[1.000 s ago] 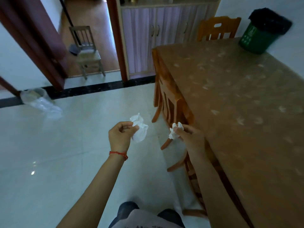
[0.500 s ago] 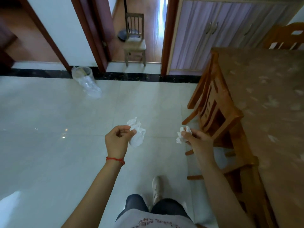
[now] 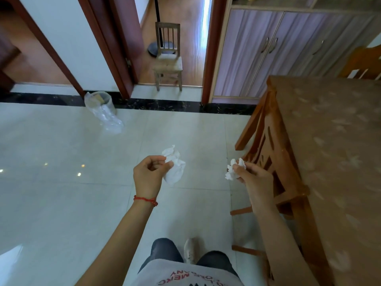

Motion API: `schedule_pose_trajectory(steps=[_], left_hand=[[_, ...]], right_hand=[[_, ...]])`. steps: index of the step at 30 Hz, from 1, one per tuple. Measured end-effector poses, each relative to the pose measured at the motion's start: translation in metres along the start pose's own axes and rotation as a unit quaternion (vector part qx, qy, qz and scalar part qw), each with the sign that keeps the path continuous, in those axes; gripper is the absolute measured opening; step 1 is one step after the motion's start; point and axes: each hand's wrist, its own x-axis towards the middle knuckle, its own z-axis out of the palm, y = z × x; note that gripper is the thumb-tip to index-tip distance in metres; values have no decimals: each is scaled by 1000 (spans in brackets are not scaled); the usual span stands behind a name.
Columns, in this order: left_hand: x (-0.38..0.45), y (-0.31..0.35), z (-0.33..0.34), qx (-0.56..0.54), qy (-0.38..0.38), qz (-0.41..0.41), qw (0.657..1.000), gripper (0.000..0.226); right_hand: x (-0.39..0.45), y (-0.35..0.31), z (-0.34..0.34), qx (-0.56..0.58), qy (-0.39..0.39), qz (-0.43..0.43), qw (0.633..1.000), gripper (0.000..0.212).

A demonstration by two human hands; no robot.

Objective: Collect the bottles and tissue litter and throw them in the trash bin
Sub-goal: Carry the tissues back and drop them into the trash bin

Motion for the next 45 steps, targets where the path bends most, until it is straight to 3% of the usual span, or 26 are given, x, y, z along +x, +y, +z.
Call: schedule_pose_trajectory(steps=[10, 17, 21, 25, 35, 40, 45], left_hand=[[133, 20, 56, 0, -22, 11, 1000, 24], [268, 48, 95, 16, -44, 20, 999, 23], [335, 65, 115, 22, -57, 22, 998, 19], [389, 75, 142, 22, -65, 18, 997, 16], [521, 98, 257, 11, -101, 7, 995, 19], [583, 120, 319, 16, -121, 2, 992, 16], [632, 138, 375, 30, -155, 3, 987, 15]], right_hand=[[117, -40, 48, 0, 12, 20, 1000, 15], [227, -86, 112, 25, 37, 34, 998, 1], [278, -105, 136, 47, 48, 30, 997, 17], [329, -121, 153, 49, 62, 27, 997, 6], [500, -156, 167, 24, 89, -18, 996, 3], [585, -178, 160, 38, 96, -19, 994, 29], [650, -195, 159, 59, 89, 7, 994, 17]])
